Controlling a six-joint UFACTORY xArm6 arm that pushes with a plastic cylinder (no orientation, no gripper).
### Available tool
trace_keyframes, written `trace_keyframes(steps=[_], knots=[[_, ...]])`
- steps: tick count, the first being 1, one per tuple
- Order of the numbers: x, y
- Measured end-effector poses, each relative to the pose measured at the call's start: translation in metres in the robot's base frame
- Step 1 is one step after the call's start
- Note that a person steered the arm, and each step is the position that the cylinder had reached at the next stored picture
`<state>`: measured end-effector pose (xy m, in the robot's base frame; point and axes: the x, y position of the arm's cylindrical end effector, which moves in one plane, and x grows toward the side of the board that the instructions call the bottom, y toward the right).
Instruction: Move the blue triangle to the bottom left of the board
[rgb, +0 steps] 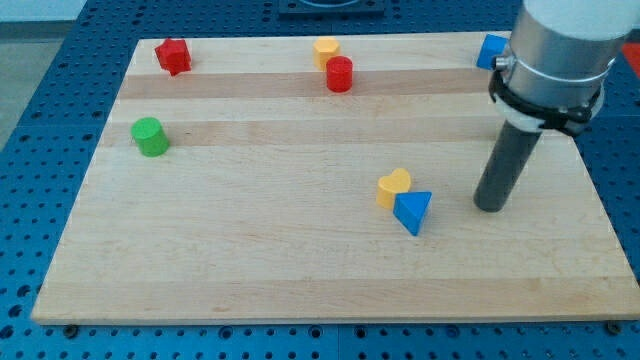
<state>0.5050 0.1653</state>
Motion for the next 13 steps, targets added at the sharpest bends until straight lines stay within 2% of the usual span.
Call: trace_keyframes(steps=[2, 13], knots=[[0.013, -0.05], [0.001, -0.252]])
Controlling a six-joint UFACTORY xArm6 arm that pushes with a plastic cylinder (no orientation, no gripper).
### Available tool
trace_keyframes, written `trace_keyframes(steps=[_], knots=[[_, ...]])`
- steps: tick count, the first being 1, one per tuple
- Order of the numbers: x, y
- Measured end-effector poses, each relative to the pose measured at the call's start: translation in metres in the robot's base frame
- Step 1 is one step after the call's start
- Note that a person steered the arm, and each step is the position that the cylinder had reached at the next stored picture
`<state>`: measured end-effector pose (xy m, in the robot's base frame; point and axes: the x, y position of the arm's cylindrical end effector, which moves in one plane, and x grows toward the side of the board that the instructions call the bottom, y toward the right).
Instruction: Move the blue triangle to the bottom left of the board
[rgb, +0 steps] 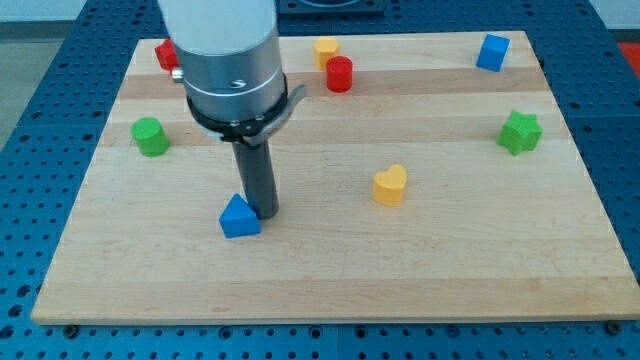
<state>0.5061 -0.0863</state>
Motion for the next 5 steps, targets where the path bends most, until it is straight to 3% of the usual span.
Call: trace_keyframes(steps=[5], knots=[[0.03, -0.034]])
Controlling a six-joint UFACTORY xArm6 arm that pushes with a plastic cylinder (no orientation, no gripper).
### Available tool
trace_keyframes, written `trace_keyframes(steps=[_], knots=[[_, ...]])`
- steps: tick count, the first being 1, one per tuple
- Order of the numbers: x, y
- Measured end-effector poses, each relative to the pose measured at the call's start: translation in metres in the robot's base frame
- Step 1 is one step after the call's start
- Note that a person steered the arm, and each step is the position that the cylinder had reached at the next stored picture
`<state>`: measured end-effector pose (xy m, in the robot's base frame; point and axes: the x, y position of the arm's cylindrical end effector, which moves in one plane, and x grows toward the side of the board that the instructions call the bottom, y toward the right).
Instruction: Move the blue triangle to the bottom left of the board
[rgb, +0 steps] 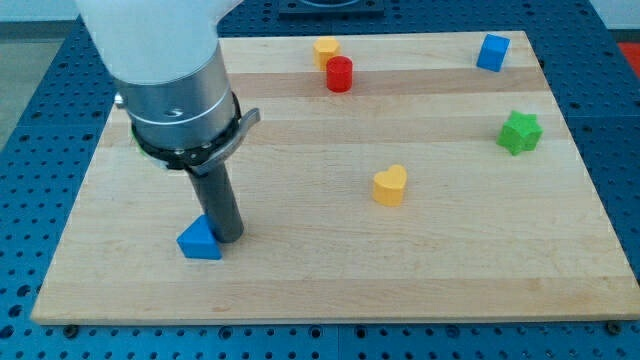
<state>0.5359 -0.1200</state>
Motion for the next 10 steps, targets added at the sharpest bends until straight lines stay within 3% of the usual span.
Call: trace_keyframes(steps=[4, 10], knots=[[0.03, -0.011], [0.032, -0.066]])
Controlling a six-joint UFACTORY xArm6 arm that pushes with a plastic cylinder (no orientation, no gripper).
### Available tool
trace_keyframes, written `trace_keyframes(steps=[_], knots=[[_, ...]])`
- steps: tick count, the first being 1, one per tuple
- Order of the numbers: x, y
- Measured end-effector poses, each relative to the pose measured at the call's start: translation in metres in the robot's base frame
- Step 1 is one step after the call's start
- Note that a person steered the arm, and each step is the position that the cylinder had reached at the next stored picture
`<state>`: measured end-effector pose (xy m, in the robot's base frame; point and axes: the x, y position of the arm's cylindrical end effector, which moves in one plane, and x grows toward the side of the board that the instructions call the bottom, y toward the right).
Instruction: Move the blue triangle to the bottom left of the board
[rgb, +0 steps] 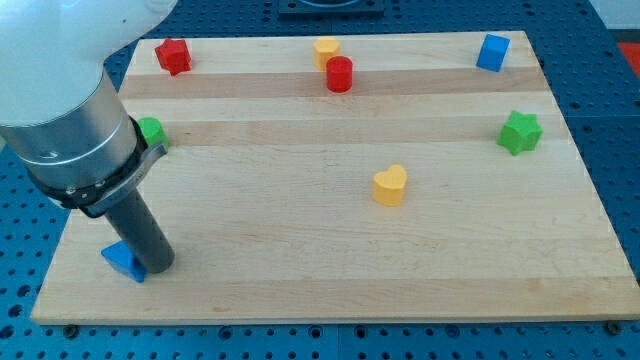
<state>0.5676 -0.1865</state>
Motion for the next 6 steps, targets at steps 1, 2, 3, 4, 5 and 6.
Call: trace_keyframes(steps=[1, 2, 3, 4, 5, 6], knots=[[0.0, -0.002], [0.0, -0.002], [0.0, -0.005], [0.0, -0.008], [0.0, -0.008], [-0.005, 0.021]])
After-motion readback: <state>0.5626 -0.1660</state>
